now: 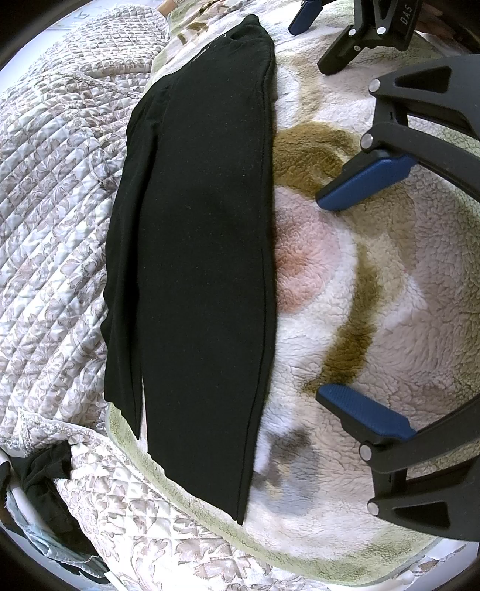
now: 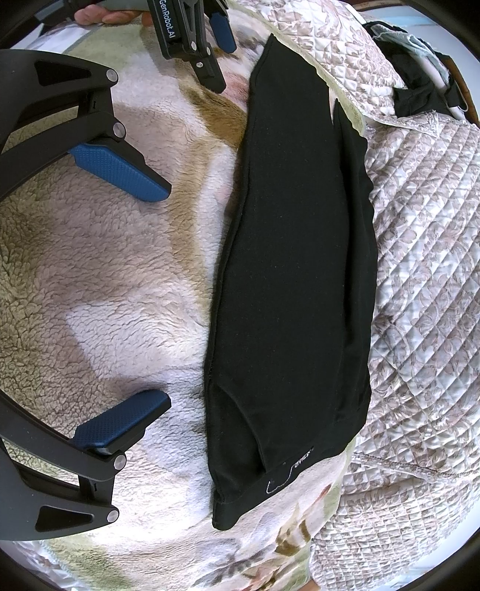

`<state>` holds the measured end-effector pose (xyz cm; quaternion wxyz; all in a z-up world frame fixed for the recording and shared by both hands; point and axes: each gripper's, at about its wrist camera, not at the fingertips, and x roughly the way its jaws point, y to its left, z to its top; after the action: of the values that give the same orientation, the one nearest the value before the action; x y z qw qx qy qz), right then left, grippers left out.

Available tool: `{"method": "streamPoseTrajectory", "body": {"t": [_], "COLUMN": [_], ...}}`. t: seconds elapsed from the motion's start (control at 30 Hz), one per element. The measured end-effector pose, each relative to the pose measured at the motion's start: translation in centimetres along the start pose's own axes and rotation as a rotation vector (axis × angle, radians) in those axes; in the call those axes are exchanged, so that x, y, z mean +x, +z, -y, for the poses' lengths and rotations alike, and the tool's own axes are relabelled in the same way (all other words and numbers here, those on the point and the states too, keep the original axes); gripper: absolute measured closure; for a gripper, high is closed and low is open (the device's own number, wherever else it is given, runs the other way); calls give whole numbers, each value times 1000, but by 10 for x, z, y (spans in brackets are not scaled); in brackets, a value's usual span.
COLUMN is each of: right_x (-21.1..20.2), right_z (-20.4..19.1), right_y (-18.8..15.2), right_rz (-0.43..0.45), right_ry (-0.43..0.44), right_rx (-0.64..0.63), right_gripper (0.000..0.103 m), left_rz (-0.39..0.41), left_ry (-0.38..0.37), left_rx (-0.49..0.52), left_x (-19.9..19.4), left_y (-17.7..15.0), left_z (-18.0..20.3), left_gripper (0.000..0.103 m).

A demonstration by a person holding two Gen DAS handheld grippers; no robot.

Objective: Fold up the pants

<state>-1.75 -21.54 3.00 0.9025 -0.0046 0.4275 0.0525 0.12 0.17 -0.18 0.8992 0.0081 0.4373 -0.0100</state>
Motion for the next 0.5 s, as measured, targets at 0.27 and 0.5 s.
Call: {"method": "streamPoseTrajectory", "body": {"t": [0.27, 0.5], "right_x": [-1, 2], "right_z": [-3, 1], "right_y": [2, 1], "right_rz": [-5, -14], "right_ry": [1, 10], "right_rx": [0, 3], "right_gripper": [1, 1], "left_rz": [0, 0], "left_ry": [0, -1], "left_rx": [0, -2], "left_x": [0, 0], "left_y": [0, -2], "left_z": [0, 0], "left_gripper": [6, 6]}}
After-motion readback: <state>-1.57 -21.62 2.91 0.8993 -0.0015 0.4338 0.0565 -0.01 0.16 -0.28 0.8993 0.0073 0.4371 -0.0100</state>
